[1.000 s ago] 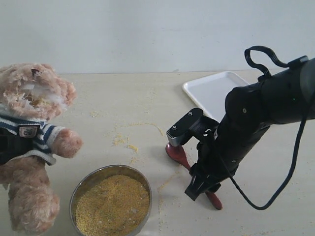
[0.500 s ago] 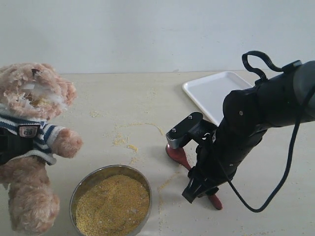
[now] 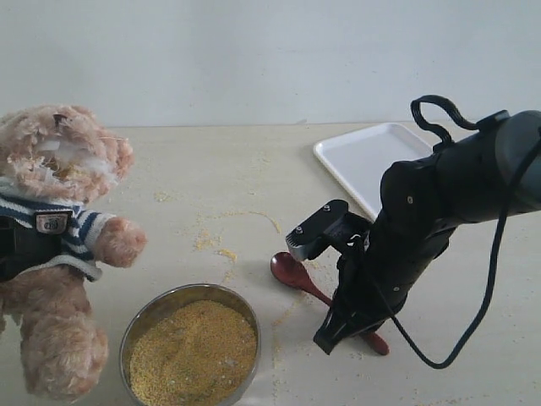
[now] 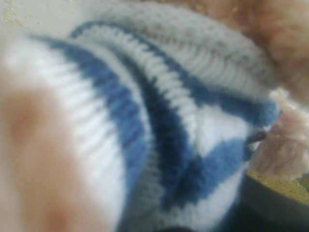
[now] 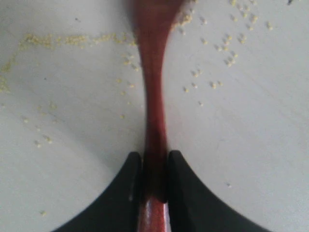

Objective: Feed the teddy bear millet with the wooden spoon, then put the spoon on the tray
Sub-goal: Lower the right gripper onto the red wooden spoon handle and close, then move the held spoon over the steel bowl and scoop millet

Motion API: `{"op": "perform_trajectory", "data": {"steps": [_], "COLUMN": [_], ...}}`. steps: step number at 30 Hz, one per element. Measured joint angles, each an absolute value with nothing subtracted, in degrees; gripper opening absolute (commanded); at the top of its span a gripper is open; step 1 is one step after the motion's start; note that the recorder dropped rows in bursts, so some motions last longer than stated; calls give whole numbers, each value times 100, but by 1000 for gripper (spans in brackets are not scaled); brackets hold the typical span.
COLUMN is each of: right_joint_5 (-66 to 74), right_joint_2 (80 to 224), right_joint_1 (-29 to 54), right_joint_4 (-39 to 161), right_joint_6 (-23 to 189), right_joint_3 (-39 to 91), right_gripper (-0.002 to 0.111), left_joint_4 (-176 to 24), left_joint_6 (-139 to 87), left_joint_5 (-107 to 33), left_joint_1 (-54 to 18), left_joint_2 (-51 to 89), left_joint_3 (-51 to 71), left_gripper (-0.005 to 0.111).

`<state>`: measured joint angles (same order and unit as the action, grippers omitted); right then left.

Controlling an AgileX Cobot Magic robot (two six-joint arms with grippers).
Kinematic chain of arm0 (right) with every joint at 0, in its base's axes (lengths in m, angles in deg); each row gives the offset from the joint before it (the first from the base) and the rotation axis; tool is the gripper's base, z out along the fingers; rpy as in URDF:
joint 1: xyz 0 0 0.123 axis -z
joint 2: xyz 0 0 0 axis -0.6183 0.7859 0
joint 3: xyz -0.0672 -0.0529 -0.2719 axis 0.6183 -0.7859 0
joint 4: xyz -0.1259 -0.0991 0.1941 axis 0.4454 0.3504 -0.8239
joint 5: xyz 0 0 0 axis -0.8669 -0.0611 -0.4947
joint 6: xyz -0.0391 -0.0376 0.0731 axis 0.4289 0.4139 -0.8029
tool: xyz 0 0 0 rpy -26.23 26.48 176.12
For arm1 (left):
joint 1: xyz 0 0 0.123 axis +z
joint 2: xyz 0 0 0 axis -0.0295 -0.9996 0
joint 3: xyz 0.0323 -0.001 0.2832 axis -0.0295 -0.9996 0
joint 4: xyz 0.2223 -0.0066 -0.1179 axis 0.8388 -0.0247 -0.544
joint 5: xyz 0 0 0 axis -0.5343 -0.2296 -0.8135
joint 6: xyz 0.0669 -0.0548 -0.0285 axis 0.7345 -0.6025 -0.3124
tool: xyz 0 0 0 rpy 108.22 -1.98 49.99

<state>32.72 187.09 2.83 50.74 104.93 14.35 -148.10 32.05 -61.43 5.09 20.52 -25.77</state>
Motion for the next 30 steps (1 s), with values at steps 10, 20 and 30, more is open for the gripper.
{"op": "perform_trajectory", "data": {"steps": [10,20,30], "right_joint_5": [3755,4523,4663], "right_joint_2": [18637,17844,16296], "right_joint_1": [283,283,-467], "right_joint_4": [5178,6079,6969], "right_joint_6": [10265,10173,10171], "right_joint_3": [1622,1847,1209], "right_gripper": [0,0,0], "left_joint_4": [-14810,-14835,-14771], "left_joint_6": [3205,3565,3695], "left_joint_5": [-6155,-5946,-5345], "left_joint_1": [509,509,509], "left_joint_2": [2052,2052,2238], "left_joint_3": [-2577,-2577,-2577], "left_gripper": [5,5,5]}}
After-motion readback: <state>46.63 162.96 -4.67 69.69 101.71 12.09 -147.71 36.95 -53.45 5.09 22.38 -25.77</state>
